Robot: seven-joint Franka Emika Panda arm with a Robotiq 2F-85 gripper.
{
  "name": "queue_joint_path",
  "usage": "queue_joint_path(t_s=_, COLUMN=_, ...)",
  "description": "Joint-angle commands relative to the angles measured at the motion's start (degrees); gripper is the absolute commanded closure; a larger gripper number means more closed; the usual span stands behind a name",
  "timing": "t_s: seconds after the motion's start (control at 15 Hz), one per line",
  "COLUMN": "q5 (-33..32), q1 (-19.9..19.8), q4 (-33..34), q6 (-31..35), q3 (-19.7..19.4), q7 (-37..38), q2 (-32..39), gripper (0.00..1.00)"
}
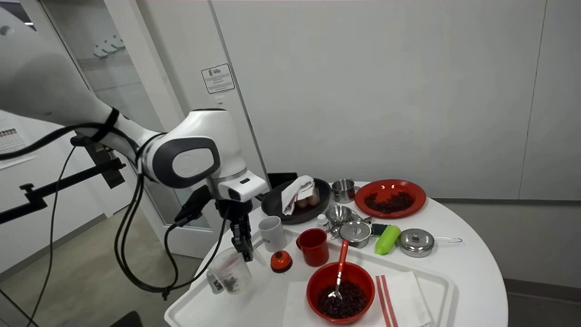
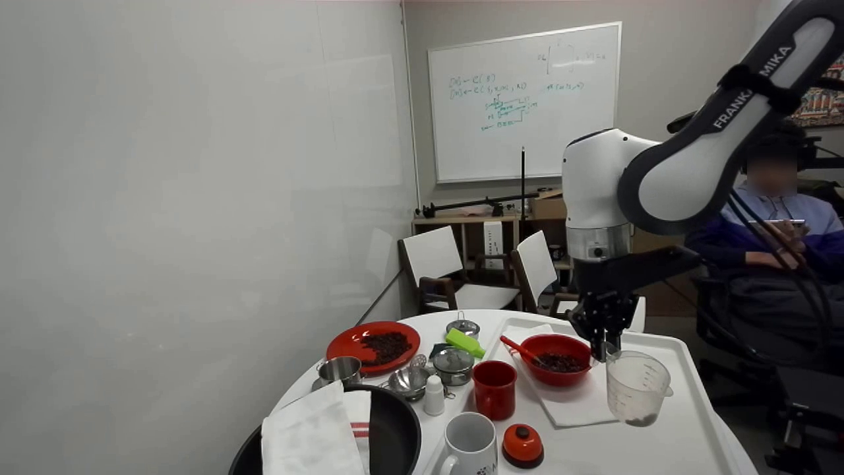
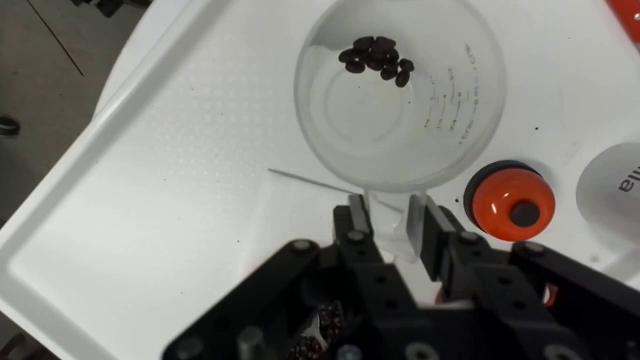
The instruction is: Pour the contents of the cup into the bowl
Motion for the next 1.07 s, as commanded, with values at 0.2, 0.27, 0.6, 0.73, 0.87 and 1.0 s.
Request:
queue_joint_path(t_s=0.2, q5=8.46, q1=8.08, q4=0.45, q6=-2.75, q3=-13.49, q7=-14.45, q2=-0.23, gripper=0.93)
queue_joint_path(t_s=0.27, q5=9.27, q1=8.6, q4=0.47, q6=-2.68, q3=-14.43, q7=-15.2, q2=0.14, gripper=0.93)
queue_joint_path(t_s=0.6, q5=13.29, q1=10.69, q4=0.4, q6=-2.28, q3=-16.52, q7=-17.2, q2=2.54, gripper=0.93)
queue_joint_path(t_s=0.73, q5=14.38, q1=11.34, q4=0.41, q6=-1.79, q3=-16.72, q7=-17.4, q2=3.88, gripper=0.93)
queue_joint_path(t_s=0.87, q5=14.74, q1=11.98, q4=0.49, q6=-1.24, q3=-16.94, q7=-17.13, q2=5.16, gripper=0.93)
queue_joint_path(t_s=1.0, q5=14.7, q1=12.53, q4=0.62, q6=-0.51, q3=-17.14, q7=-16.71, q2=6.45, gripper=0.93)
